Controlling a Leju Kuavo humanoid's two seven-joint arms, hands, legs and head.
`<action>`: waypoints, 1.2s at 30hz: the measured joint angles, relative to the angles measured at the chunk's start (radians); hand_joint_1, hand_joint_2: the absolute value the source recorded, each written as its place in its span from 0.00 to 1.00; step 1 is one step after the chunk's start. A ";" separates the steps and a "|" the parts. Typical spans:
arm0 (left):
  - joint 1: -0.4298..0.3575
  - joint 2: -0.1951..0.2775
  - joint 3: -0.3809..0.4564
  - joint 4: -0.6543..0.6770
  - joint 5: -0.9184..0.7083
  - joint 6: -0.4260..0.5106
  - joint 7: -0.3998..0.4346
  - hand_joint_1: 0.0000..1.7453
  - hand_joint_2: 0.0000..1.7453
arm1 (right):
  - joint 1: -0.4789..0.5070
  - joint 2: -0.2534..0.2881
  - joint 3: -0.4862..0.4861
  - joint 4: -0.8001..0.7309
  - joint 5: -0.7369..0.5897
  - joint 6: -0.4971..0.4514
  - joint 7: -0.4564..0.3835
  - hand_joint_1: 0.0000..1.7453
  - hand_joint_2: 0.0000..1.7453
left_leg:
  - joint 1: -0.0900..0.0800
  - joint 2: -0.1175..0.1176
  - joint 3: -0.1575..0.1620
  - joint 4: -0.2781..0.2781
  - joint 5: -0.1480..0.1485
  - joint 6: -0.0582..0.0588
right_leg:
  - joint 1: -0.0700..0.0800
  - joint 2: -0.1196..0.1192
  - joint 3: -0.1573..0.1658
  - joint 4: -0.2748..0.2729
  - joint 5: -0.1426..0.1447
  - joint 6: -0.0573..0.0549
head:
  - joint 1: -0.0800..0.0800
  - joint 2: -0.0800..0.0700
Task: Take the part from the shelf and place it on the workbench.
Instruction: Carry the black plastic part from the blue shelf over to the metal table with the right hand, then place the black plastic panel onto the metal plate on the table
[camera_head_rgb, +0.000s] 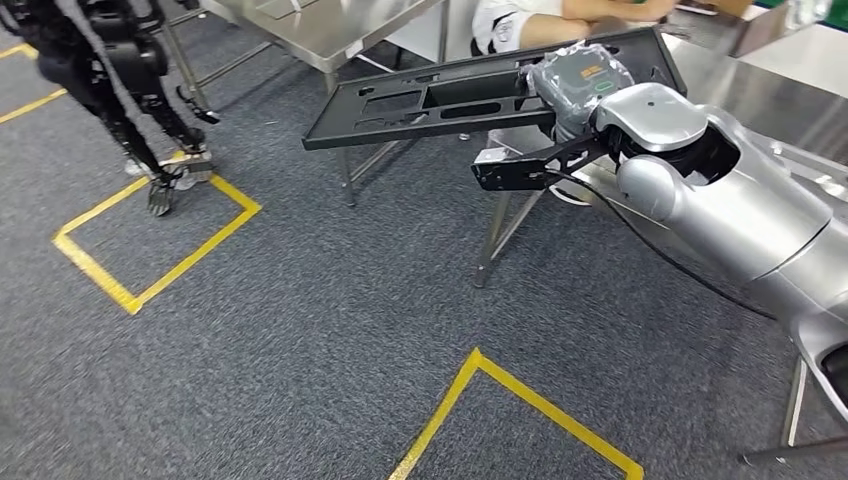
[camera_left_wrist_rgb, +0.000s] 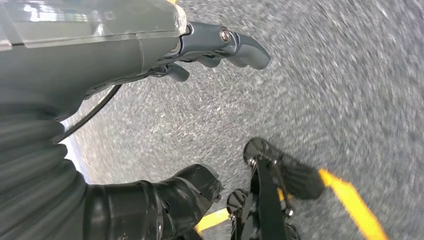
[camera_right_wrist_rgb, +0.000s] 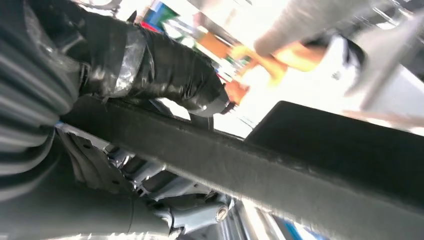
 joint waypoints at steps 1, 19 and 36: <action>0.000 0.000 0.000 0.000 -0.001 0.000 0.000 0.00 1.00 | 0.004 -0.003 0.000 0.000 0.000 0.000 0.000 1.00 1.00 | 0.000 0.014 0.003 0.000 -0.004 0.000 | -0.001 -0.004 -0.013 0.015 0.008 0.001 | 0.000 0.000; -0.003 -0.001 -0.009 0.000 -0.009 0.008 0.020 0.00 1.00 | 0.006 -0.032 0.000 -0.013 0.000 -0.002 0.003 1.00 1.00 | -0.001 -0.024 -0.089 0.180 -0.046 -0.048 | 0.012 0.073 0.143 -0.252 0.110 -0.063 | -0.003 0.000; -0.004 -0.001 -0.009 0.000 -0.009 0.008 0.024 0.00 1.00 | -0.008 -0.050 0.000 -0.009 0.000 -0.003 -0.005 1.00 1.00 | -0.002 0.066 0.017 -0.007 -0.007 -0.011 | 0.000 -0.060 0.085 -0.182 0.118 -0.003 | 0.001 0.000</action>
